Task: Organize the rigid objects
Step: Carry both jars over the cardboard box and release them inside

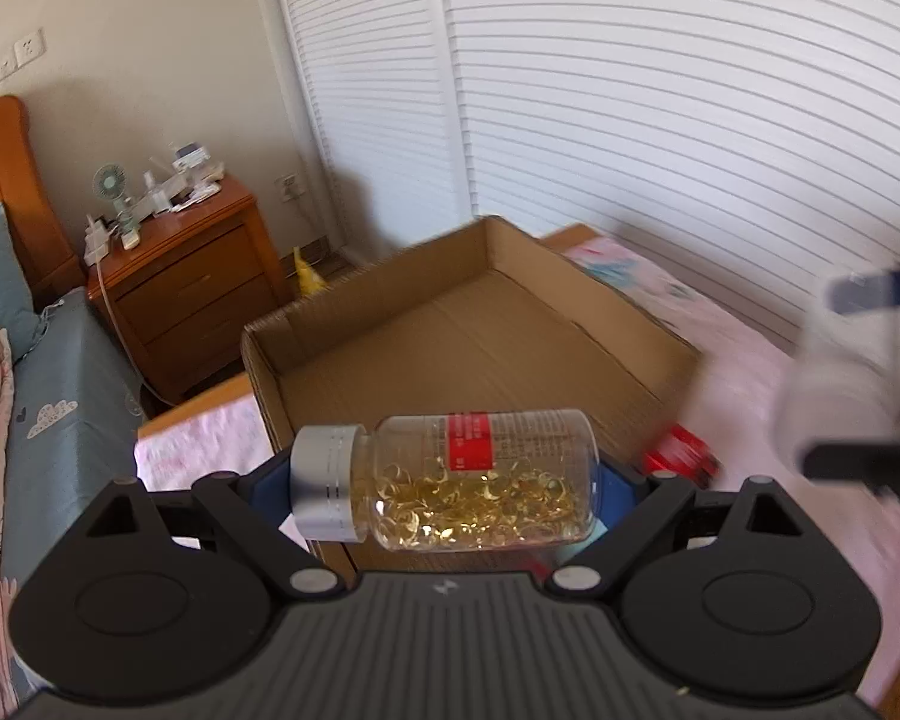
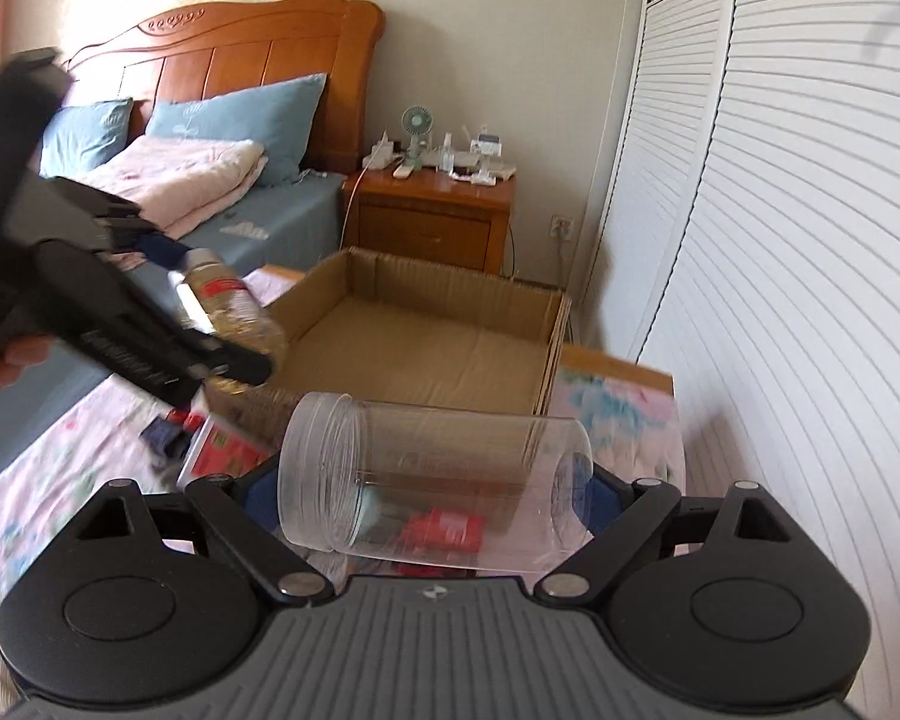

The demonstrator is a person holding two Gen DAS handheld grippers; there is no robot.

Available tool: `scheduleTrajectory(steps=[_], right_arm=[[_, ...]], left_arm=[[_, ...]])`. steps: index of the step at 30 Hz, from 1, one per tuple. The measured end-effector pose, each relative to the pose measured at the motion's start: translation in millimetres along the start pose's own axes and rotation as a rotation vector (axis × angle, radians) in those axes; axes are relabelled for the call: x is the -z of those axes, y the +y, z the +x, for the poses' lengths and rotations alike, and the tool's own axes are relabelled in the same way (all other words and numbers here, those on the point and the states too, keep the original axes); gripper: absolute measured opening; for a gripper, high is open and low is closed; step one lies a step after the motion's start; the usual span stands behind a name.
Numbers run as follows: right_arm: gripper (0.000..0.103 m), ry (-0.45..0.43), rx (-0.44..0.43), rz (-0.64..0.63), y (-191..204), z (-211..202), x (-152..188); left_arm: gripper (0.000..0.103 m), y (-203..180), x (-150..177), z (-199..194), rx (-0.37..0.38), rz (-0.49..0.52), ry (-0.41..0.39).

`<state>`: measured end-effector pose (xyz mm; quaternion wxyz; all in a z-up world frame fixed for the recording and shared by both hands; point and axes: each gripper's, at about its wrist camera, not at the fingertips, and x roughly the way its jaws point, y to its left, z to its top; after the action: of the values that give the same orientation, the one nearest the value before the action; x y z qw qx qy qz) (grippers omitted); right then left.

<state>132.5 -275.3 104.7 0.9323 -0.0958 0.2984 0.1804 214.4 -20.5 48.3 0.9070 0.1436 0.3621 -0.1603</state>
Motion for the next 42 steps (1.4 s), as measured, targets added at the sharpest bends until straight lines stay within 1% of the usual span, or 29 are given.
scheduleTrajectory(steps=[5, 11, 19, 21, 23, 26, 30, 34, 39, 42], right_arm=[[0.094, 0.007, -0.002, 0.006, -9, 20, -17], [0.094, 0.024, 0.002, 0.010, -17, 35, -25], [0.094, 0.052, -0.001, 0.012, -18, 57, -30], [0.094, 0.058, 0.001, 0.010, -16, 60, -30], [0.094, 0.064, 0.001, 0.011, -14, 63, -28], [0.094, 0.072, 0.003, 0.016, -12, 66, -28], [0.094, 0.072, 0.006, 0.010, -8, 66, -31], [0.094, 0.072, 0.012, 0.002, -6, 66, -37], [0.094, 0.083, 0.012, 0.018, -4, 75, -46], [0.094, 0.096, 0.012, 0.031, -3, 86, -52]], left_arm=[[0.093, 15, -27, 55, -0.033, -0.038, 0.073], [0.093, 30, -34, 106, -0.060, -0.083, 0.156], [0.094, 42, -38, 136, -0.087, -0.151, 0.194], [0.094, 45, -40, 133, -0.073, -0.160, 0.180], [0.094, 47, -41, 124, -0.060, -0.169, 0.147], [0.094, 47, -42, 110, -0.073, -0.160, 0.116], [0.094, 49, -39, 88, -0.061, -0.178, 0.089], [0.095, 52, -29, 59, -0.046, -0.173, 0.067], [0.095, 49, -8, 21, -0.052, -0.156, 0.049], [0.097, 45, 8, 2, -0.063, -0.153, 0.046]])
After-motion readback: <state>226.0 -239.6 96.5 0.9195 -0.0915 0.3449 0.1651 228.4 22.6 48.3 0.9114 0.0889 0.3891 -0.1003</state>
